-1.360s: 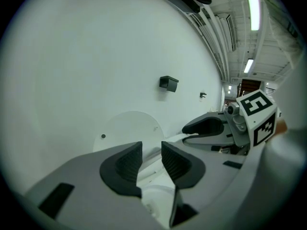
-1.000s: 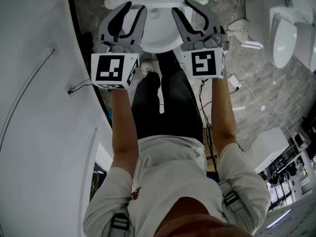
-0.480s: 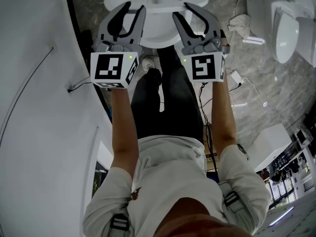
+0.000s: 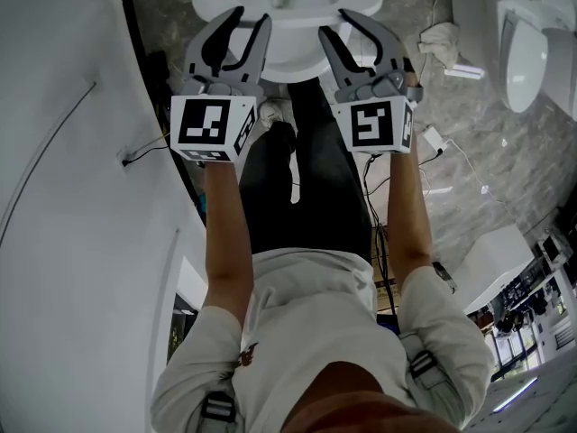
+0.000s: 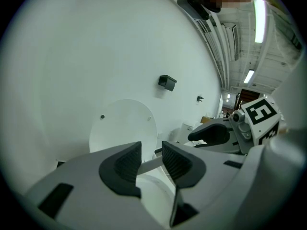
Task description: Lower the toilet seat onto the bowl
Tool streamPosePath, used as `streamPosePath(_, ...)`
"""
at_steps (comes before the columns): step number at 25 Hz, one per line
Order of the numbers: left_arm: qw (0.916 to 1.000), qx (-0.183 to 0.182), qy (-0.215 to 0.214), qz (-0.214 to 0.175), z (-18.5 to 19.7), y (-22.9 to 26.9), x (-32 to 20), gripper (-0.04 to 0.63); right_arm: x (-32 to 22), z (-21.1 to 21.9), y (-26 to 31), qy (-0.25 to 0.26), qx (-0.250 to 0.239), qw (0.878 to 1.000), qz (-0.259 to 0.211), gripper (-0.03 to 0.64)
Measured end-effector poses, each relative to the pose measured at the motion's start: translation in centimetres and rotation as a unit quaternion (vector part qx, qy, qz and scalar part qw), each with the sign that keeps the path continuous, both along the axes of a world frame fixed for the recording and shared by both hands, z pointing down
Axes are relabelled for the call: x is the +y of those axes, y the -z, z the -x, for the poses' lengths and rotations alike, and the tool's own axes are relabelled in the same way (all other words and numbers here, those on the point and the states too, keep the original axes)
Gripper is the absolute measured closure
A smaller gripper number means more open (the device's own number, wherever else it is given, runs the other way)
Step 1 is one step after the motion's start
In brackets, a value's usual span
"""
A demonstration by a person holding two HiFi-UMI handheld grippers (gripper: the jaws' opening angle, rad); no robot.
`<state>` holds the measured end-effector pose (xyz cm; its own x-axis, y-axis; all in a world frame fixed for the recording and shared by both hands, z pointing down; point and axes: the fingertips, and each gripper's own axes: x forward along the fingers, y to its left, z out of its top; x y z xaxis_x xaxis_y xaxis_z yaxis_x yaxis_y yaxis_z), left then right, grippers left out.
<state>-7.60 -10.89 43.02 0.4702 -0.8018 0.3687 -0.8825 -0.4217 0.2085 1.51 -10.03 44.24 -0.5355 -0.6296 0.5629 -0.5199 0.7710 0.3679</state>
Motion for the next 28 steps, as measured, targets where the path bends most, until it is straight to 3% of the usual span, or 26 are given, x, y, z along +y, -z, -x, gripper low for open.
streamPosePath(21, 0.9996, 0.016, 0.000, 0.022, 0.0, -3.4, 4.7, 0.445, 4.9, -0.3, -3.2, -0.006, 0.026, 0.999, 0.024, 0.462)
streamPosePath(28, 0.9993, 0.022, -0.005, 0.030, -0.4, -4.3, 5.6, 0.445, 6.2, -0.2, -3.3, -0.001, 0.001, 0.999, 0.040, 0.459)
